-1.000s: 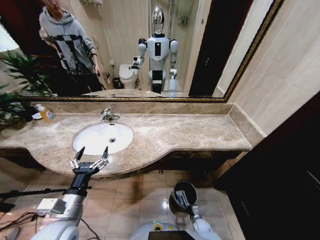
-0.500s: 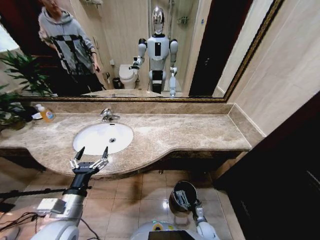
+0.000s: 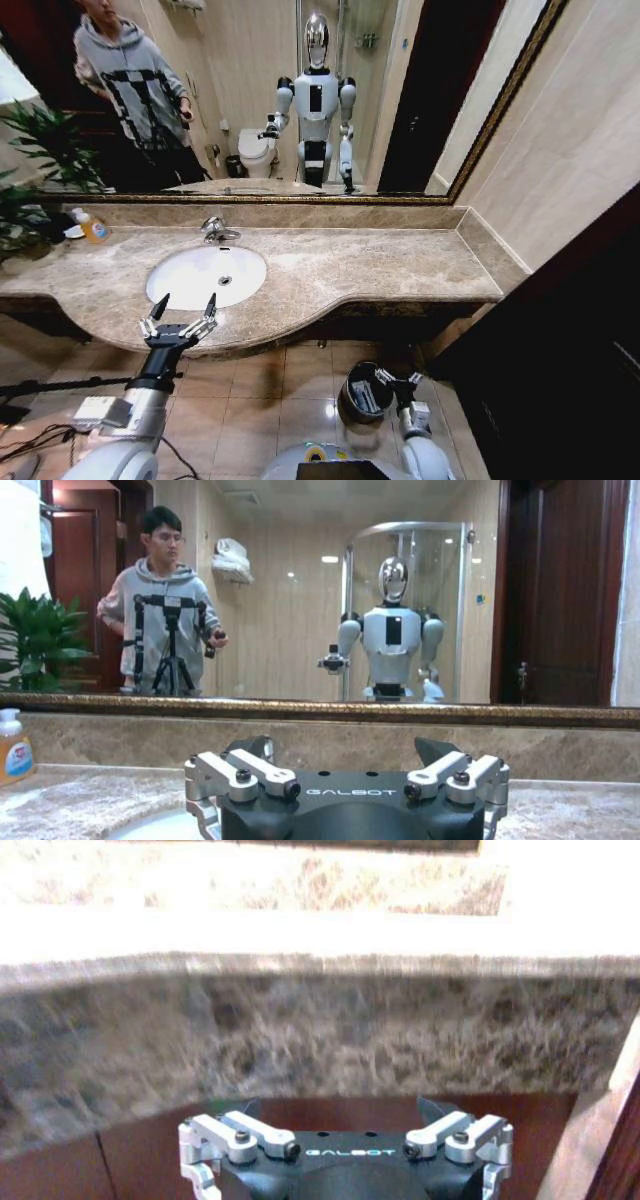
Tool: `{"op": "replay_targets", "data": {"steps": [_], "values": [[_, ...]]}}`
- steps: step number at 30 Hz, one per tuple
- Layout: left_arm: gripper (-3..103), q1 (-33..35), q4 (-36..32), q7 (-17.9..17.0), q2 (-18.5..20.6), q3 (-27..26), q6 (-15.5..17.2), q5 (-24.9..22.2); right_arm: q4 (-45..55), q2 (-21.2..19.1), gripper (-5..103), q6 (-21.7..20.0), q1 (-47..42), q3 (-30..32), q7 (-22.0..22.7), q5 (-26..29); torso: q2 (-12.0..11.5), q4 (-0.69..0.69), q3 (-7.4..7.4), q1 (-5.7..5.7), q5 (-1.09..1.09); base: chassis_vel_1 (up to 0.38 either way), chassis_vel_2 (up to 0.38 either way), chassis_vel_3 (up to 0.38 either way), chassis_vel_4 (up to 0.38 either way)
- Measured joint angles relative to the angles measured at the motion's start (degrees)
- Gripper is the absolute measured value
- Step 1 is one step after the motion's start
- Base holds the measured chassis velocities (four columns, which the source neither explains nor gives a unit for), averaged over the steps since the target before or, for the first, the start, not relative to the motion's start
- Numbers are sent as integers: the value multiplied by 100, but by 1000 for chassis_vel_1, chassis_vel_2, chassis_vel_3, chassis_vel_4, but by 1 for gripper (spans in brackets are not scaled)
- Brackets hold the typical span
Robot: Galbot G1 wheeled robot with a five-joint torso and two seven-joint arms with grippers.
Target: Pick up the trash from the sink and place it in the trash bin.
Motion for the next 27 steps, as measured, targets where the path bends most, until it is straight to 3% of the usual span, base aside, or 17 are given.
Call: {"op": "replay_targets", "data": {"steps": [13,20,27], "values": [[100,0,0,0,0,0,0,0,2479,92,100,-921,-573,-43,-250,74,0,0,0,0,-2,0,0,0,0],[100,0,0,0,0,0,0,0,3247,80,100,-1360,-489,-50,-361,51,0,0,0,0,-1,0,0,0,0],[100,0,0,0,0,0,0,0,3452,70,100,-1505,-452,-61,-420,-21,-1,0,0,0,-1,0,0,0,0]]}}
